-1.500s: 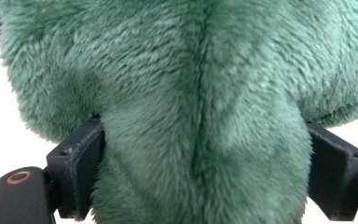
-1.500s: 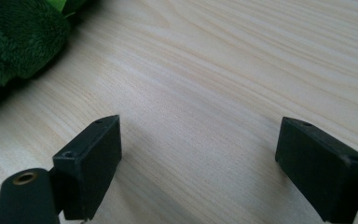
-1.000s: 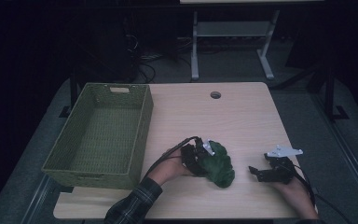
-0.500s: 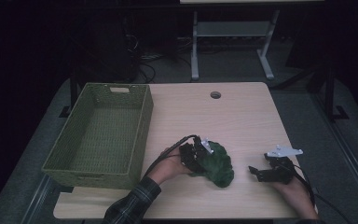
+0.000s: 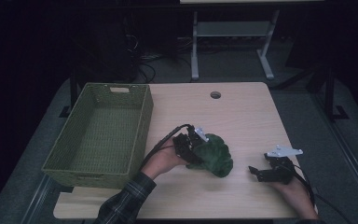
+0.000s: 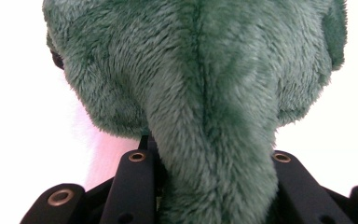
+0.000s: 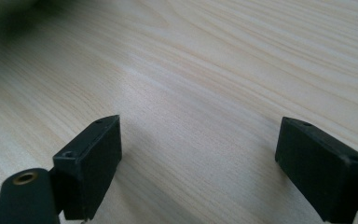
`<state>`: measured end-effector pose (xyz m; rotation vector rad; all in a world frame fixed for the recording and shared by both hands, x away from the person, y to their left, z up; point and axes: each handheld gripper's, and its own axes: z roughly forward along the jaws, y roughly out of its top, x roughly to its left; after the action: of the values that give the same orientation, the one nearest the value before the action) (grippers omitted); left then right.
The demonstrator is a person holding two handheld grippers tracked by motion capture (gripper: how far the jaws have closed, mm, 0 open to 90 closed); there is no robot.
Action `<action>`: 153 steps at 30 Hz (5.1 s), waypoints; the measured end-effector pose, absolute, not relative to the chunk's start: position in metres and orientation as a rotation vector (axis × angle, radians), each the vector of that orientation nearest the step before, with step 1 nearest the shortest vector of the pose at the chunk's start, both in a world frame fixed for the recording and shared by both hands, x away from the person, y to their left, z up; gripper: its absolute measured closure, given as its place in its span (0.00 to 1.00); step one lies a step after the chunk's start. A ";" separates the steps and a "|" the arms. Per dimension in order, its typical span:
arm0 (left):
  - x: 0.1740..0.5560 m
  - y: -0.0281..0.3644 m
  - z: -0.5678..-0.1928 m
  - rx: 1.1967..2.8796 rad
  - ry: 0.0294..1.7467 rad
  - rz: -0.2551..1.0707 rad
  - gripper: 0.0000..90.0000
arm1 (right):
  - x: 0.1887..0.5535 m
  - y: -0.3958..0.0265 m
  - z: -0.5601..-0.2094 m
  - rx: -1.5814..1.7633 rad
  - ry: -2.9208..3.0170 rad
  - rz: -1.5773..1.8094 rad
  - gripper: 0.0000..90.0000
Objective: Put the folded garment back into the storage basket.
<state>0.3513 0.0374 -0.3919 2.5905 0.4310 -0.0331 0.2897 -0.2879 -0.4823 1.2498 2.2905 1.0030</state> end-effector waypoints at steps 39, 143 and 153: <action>0.370 0.163 -0.297 2.432 0.709 0.192 0.74 | 0.290 -0.288 -0.483 1.247 2.294 1.002 0.14; 0.361 0.267 -0.340 2.160 1.072 0.364 0.18 | 0.290 -0.288 -0.483 1.241 2.292 1.002 0.15; 0.348 0.213 -0.336 2.137 0.942 0.339 0.18 | 0.290 -0.288 -0.483 1.241 2.292 1.002 0.15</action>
<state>0.3481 0.2127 -0.3359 2.1373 0.9425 0.3386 0.2902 -0.2882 -0.4827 1.2408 2.2919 1.0016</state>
